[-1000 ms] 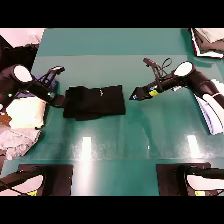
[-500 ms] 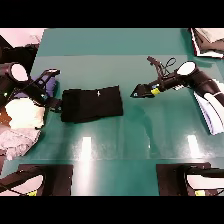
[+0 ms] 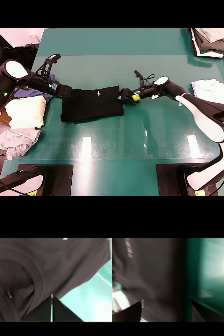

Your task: Fold the shirts.

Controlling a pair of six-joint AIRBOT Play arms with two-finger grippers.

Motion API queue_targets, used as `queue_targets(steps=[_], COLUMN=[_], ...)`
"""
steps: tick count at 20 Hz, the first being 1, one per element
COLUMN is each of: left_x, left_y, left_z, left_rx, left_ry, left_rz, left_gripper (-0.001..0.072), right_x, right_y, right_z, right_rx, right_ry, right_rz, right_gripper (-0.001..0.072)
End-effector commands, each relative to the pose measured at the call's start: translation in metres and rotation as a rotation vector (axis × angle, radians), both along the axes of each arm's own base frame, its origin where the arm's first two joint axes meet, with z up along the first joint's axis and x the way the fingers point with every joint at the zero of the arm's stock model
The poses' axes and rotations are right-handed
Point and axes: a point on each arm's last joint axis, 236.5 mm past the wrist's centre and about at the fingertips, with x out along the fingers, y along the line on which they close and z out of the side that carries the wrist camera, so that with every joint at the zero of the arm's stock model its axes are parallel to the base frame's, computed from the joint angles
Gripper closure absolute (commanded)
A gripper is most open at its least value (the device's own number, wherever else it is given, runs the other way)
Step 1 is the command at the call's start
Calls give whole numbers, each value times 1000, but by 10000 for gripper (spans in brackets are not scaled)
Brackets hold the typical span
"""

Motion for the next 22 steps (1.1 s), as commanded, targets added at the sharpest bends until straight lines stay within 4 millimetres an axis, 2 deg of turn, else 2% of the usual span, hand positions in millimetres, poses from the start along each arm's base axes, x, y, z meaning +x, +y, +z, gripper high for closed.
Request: queue_targets(steps=[1,5,6,7,8,9,10,11,13,15,16,18,20,22], left_x=[8,8,8,8,7,7,5,3,2,4,6,12,18,22], left_y=[-6,-6,-6,-6,-6,-6,-6,-7,-7,-7,-8,-14,-22,-26], left_z=[7,7,7,7,7,7,6,6,5,6,8,14,23,29], left_rx=[-37,-37,-37,-37,-37,-37,-37,-37,-37,-46,-55,-95,-149,-178], left_ry=[-32,-32,-31,-31,-30,-27,-19,-11,-6,-4,-12,-31,-51,-66], left_rz=[17,18,17,17,16,14,10,8,7,25,32,49,68,82], left_gripper=[666,666,666,666,667,675,675,676,676,675,676,675,675,675], right_x=[0,8,12,15,18,21,28,39,59,72,76,76,67,58], right_y=[34,65,71,74,75,71,56,34,-29,-106,-152,-244,-329,-401], right_z=[-12,8,16,26,36,45,50,54,65,84,93,107,119,130], right_rx=[40,40,47,58,73,77,44,-2,-88,-129,-169,-269,-358,-411], right_ry=[-26,-155,-201,-246,-285,-304,-323,-319,-339,-358,-377,-413,-431,-436], right_rz=[-17,24,39,67,96,113,106,67,-27,-167,-247,-402,-553,-705], right_gripper=[90,171,420,612,696,698,699,699,700,700,699,700,700,700])
